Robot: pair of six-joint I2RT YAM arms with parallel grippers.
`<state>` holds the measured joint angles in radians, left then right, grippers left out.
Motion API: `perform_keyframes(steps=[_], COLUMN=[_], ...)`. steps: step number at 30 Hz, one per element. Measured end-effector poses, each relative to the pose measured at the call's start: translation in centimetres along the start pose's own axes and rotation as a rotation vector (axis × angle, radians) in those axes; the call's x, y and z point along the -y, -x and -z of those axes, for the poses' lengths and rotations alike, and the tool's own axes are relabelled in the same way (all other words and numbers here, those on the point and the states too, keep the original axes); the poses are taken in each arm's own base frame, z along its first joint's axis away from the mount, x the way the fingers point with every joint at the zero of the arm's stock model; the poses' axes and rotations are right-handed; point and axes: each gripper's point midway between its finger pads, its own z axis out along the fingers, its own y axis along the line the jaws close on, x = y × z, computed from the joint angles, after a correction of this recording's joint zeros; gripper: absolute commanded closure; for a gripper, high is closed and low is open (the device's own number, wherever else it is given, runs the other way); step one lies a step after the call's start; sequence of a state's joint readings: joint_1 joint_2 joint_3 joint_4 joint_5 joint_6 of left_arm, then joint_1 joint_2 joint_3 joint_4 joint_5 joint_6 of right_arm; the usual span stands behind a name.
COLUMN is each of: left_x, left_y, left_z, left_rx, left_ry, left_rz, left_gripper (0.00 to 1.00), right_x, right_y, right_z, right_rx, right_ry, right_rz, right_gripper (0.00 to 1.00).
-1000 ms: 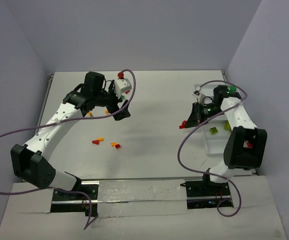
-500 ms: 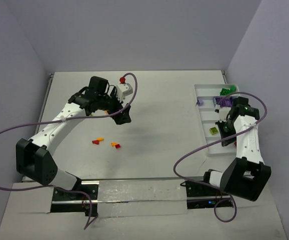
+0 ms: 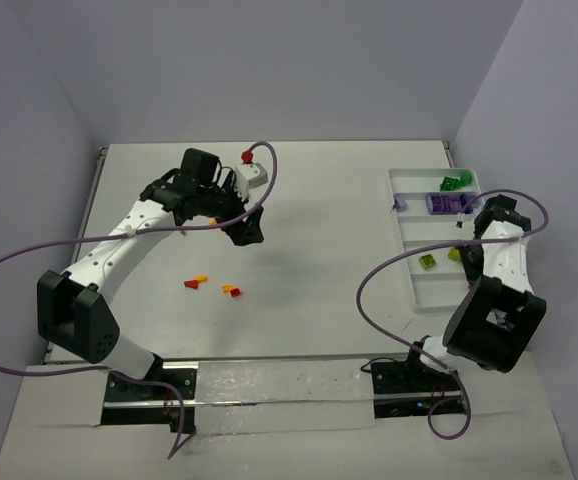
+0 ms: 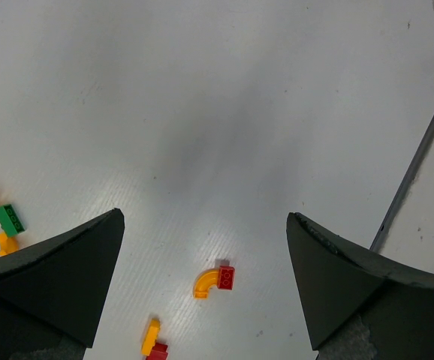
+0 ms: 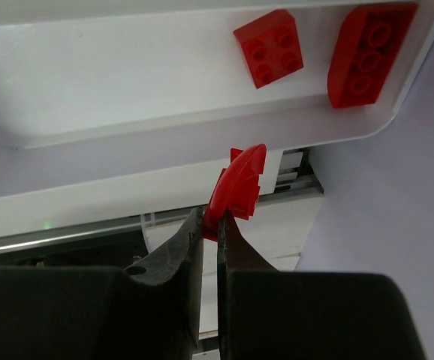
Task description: Sort the legos into containers by color
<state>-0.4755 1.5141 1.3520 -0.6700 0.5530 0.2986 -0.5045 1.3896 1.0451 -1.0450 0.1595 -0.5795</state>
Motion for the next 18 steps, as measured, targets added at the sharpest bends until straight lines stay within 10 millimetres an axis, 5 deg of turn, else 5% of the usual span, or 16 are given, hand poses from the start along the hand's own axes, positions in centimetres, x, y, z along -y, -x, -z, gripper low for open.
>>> perform_keyframes(steps=[8, 14, 18], left_x=[-0.5, -1.3, -2.1], left_y=[-0.1, -1.4, -2.4], left_z=[-0.1, -0.4, -0.3], left_rx=[-0.011, -0.04, -0.062], left_ry=[0.021, 0.069, 0.095], left_rz=[0.005, 0.019, 0.042], left_gripper=[0.01, 0.01, 0.01], right_x=[0.4, 0.1, -0.4], right_y=[1.3, 2.2, 2.7], right_z=[-2.1, -3.1, -2.9], right_rx=[-0.026, -0.043, -0.039], right_ry=[0.016, 0.035, 0.027], right_rz=[0.001, 0.005, 0.021], right_gripper=[0.86, 0.46, 0.37])
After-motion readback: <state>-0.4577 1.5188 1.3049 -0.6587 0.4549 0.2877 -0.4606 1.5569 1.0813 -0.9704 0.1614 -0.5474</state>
